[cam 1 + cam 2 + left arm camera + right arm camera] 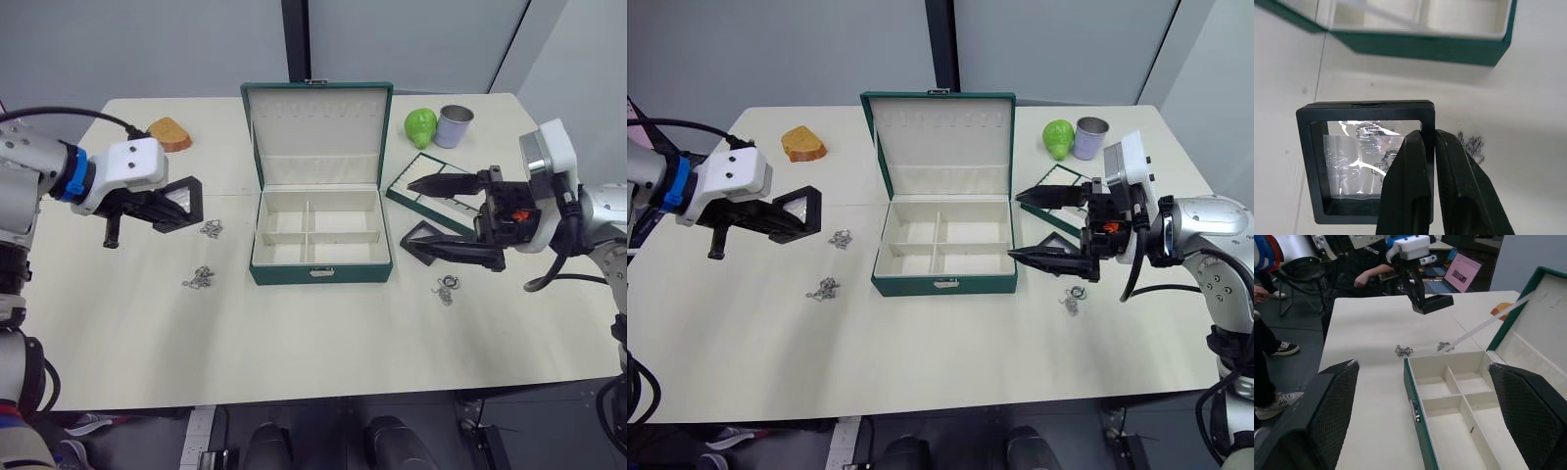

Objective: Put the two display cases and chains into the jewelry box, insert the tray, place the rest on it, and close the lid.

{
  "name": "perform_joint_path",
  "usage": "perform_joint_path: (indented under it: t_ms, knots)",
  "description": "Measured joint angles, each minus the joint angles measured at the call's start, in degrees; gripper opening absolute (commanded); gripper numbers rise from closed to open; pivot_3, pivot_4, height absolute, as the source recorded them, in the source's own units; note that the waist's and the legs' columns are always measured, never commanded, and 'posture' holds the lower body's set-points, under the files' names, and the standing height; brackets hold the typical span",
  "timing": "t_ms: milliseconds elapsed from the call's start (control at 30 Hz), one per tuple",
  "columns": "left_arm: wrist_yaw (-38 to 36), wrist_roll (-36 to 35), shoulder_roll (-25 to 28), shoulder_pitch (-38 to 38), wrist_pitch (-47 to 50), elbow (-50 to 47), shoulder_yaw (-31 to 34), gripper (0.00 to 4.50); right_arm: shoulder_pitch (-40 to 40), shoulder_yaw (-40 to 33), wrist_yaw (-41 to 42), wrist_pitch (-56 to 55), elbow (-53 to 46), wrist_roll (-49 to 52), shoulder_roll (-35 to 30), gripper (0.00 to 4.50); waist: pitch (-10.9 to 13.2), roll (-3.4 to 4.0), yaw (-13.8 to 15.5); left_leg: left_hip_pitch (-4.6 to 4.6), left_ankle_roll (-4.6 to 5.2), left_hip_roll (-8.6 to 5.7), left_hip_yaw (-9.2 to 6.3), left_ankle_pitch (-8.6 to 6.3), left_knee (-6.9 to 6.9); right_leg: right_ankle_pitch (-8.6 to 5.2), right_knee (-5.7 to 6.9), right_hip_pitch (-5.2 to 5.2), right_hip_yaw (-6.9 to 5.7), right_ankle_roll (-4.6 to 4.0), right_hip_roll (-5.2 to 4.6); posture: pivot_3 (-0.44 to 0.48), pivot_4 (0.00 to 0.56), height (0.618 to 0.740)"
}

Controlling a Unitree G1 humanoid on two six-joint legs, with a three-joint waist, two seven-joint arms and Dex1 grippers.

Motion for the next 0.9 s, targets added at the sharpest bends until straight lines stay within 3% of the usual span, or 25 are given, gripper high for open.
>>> perform_joint_path:
  t_ms: [167,300,433,700,900]
  knots:
    - [0.0,-2.1,-0.7,-6.0,7.2,-4.6,-3.0,0.03,2.3,-1.8,-0.5,-1.7,0.3,-0.9,-0.2,4.50,0.0,-0.02,0.1,-0.01,0.00,-0.04,-0.02,0.00,0.01,0.00,-0.04,0.04,0.01,0.00,0.00,0.000,0.150,0.740]
    - [0.0,-4.2,-6.7,-13.0,13.6,-5.4,-3.5,0.03,4.8,-3.4,-1.7,-2.0,-0.9,-1.3,-0.4,4.50,0.0,-0.02,0.6,-0.01,0.00,-0.08,-0.03,0.00,0.06,0.00,-0.11,0.12,0.02,0.00,-0.02,0.000,0.150,0.740]
    - [0.2,-5.0,-12.5,-13.4,16.9,-5.5,-4.5,0.03,6.7,-4.5,-2.7,-2.1,-1.8,-1.5,-1.6,4.50,0.0,-0.01,0.6,-0.01,0.01,-0.08,-0.05,0.00,0.09,0.00,-0.11,0.13,0.02,0.00,0.00,0.000,0.150,0.740]
    - [3.9,-1.1,-25.7,-13.4,14.1,-0.7,-8.8,0.03,10.5,-6.3,-4.0,-2.3,-3.0,-2.5,-3.1,4.50,0.0,-0.03,1.2,-0.05,0.01,-0.12,-0.05,0.00,0.12,0.00,-0.25,0.18,0.07,0.00,-0.01,0.000,0.150,0.740]
    - [8.2,5.5,-32.4,-13.5,6.7,6.7,-13.2,0.03,13.1,-6.3,-6.2,-3.1,-3.3,-3.5,-2.6,4.50,0.0,-0.04,1.5,-0.07,0.02,-0.15,-0.04,-0.01,0.09,0.00,-0.28,0.19,0.14,0.00,-0.01,0.000,0.150,0.740]
